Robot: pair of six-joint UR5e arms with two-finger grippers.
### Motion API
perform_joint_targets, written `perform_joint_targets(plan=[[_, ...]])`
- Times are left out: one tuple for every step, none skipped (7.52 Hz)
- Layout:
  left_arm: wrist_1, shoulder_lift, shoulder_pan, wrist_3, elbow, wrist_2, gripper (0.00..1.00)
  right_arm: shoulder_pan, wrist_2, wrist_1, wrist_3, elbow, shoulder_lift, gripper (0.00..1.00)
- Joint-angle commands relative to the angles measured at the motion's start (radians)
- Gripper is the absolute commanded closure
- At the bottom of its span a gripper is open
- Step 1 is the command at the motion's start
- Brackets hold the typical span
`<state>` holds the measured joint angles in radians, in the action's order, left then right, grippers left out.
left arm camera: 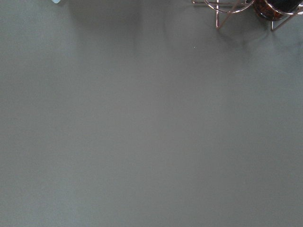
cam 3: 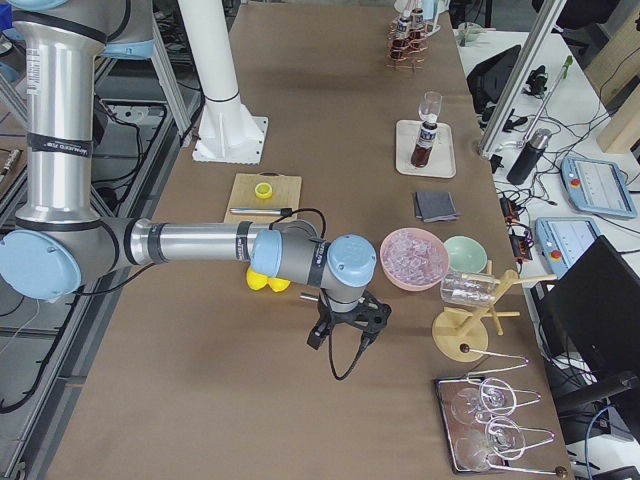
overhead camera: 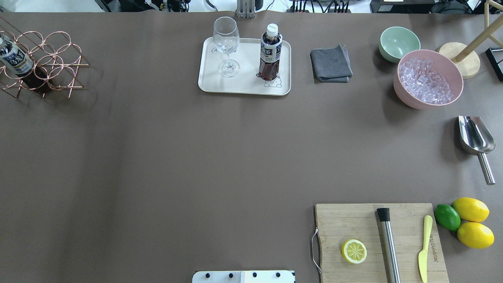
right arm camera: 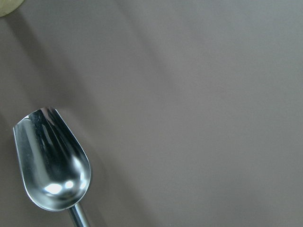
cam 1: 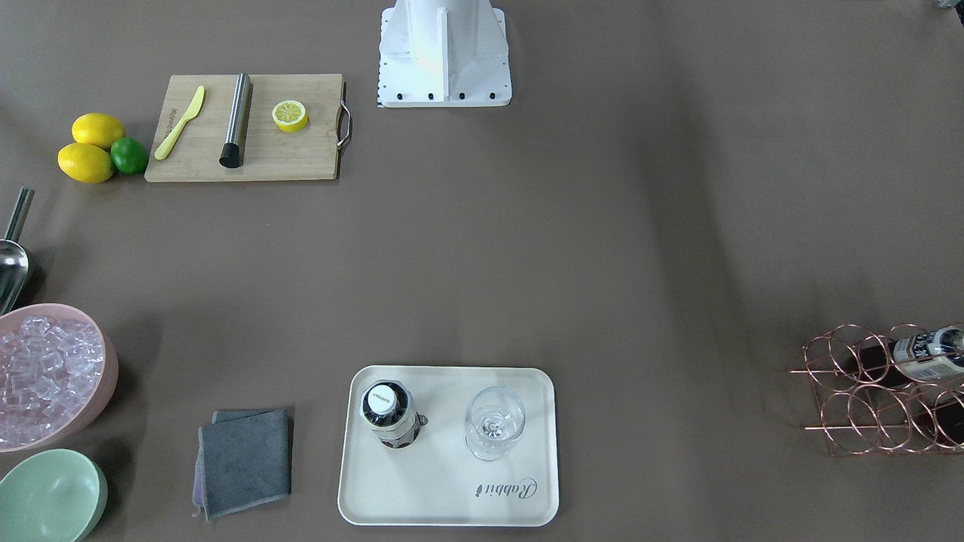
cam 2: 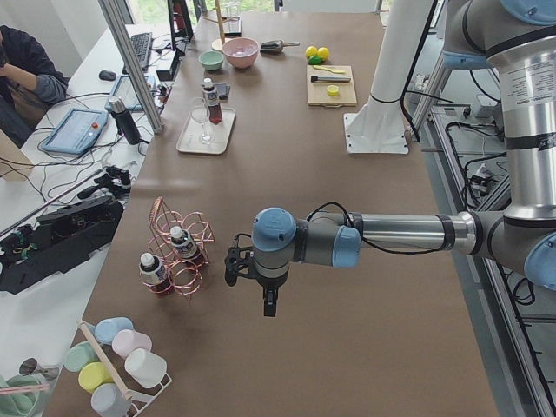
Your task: Take tea from basket to plate
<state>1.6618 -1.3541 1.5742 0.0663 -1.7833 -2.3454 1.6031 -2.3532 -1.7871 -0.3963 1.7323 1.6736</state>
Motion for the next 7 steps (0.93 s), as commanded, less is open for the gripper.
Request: perform_joint_targets(plan=[[-0.001,0.0,-0.002,0.0,-0.004,0.001,0.02,-0.002,0.0,0.002,0.002,-0.002,-0.001,0.0],[-0.001,0.001,-0.002,0.0,-0.005,0.009,0.02,-0.005,0.0,0.0,-0.001,-0.002,-0.002,0.0],[-0.001,0.0,-0.002,0.0,-0.005,0.014,0.02,-0.003,0.0,0.0,-0.001,-0.003,-0.002,0.0],[-0.001,0.0,-0.002,0.0,-0.005,0.014,0.02,-0.005,0.0,0.0,0.0,-0.003,0.0,0.0],[-0.001,0.0,-0.002,0.0,-0.005,0.014,0.02,-0.003,0.0,0.0,0.0,-0.003,0.0,0.0],[0.001,0.0,-0.002,0.0,-0.005,0.014,0.02,-0.003,0.0,0.0,0.0,-0.002,0.0,0.0],[-0.001,0.0,-0.002,0.0,-0.008,0.014,0.02,-0.003,0.0,0.0,-0.001,-0.002,0.0,0.0]])
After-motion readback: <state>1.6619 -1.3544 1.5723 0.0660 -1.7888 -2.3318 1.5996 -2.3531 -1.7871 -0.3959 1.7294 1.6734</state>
